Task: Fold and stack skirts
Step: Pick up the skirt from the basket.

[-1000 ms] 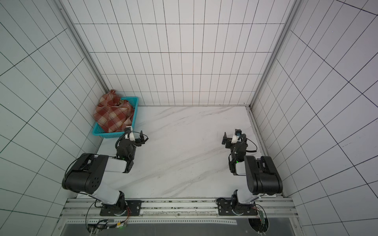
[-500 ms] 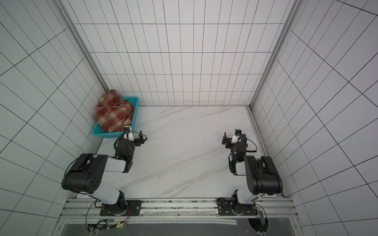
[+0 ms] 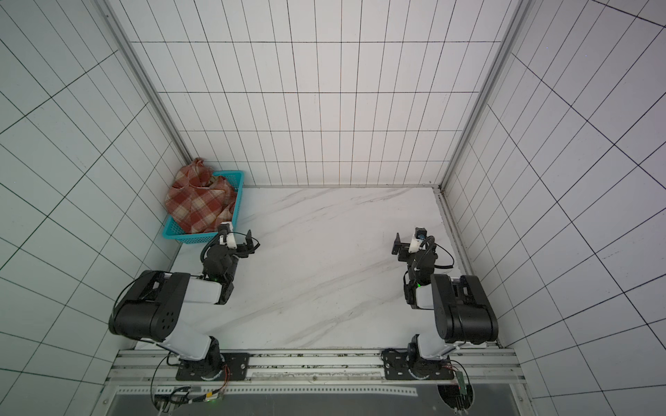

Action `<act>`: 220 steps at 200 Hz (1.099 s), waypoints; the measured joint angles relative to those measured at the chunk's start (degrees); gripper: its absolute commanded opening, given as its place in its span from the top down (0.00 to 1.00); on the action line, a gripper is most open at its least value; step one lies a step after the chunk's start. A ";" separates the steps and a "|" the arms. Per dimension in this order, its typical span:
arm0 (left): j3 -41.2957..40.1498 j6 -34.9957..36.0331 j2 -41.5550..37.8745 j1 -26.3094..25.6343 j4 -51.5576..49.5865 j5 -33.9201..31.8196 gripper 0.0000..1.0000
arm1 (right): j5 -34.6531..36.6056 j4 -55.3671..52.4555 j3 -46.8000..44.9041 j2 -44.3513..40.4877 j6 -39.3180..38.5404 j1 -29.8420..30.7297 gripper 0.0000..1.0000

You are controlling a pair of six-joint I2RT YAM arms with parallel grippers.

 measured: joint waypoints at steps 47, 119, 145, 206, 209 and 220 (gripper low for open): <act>-0.07 0.24 0.00 0.00 0.42 0.17 0.15 | -0.20 -0.79 0.00 -0.39 0.15 0.02 0.20; 2.32 -2.91 -11.76 0.00 -11.58 -5.60 0.29 | 4.55 -12.26 0.26 -14.08 2.25 0.83 0.27; 6.58 -6.62 -17.51 0.00 -19.23 -6.58 0.29 | 4.17 -17.90 3.43 -16.22 3.91 0.96 0.27; 36.41 -13.40 -14.75 3.45 -46.93 -2.84 0.23 | -0.94 -30.34 12.55 -17.16 9.94 2.36 0.27; 38.64 -14.01 -13.90 4.26 -48.48 -1.86 0.24 | -1.42 -31.04 13.16 -16.96 10.47 2.45 0.27; 45.42 -16.63 -10.19 7.61 -52.50 1.42 0.24 | -2.71 -32.68 15.04 -15.89 11.63 2.58 0.28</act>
